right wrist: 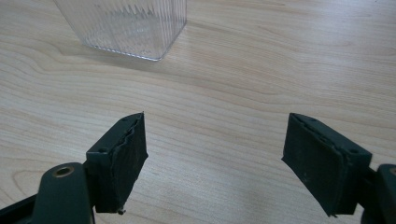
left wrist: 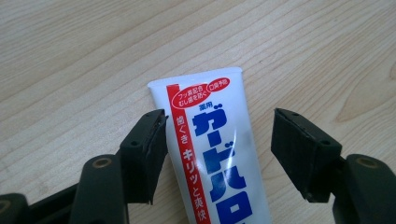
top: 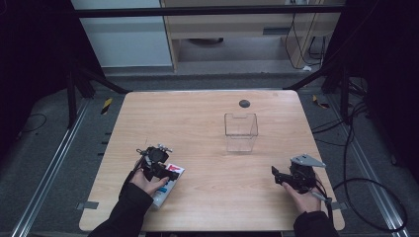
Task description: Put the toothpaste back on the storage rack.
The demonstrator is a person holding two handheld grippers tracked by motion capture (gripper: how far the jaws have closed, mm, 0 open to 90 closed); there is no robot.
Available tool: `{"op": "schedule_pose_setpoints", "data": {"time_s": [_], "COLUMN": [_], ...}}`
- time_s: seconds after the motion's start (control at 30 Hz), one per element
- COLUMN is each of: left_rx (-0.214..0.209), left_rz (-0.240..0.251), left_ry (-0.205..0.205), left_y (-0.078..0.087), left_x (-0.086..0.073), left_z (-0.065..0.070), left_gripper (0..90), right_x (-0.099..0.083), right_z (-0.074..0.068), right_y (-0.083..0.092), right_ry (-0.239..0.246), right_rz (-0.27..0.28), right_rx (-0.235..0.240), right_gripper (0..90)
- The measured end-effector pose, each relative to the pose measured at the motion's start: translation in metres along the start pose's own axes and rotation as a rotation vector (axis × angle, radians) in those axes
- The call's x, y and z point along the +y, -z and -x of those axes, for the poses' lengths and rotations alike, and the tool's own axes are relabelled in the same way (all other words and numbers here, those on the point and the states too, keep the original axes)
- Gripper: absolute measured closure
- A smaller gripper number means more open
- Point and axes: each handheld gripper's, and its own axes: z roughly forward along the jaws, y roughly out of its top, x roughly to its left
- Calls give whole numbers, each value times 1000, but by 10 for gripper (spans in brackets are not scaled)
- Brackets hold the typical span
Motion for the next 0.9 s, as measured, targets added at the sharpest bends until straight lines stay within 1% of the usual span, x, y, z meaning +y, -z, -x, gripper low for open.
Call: {"op": "schedule_pose_setpoints", "data": {"time_s": [0.5, 0.53, 0.63, 0.83, 0.9], "left_rx": [-3, -3, -2, -17, -13], "left_rz": [-43, -45, -56, -68, -68], "left_ry": [7, 8, 11, 19, 16], "left_y": [-10, -11, -14, -19, -20], "left_x": [0, -1, -1, -2, -1], "left_z": [-3, -4, -5, -7, -7], "left_gripper": [346, 344, 342, 317, 314], "right_x": [0, 0, 0, 0, 0], "right_z": [0, 0, 0, 0, 0], "right_y": [-1, -2, -2, -2, -3], "right_ry": [3, 10, 3, 8, 8], "right_rz": [-12, -14, -17, -14, -15], "right_rx": [5, 5, 9, 5, 5], "right_gripper": [213, 213, 213, 212, 212]}}
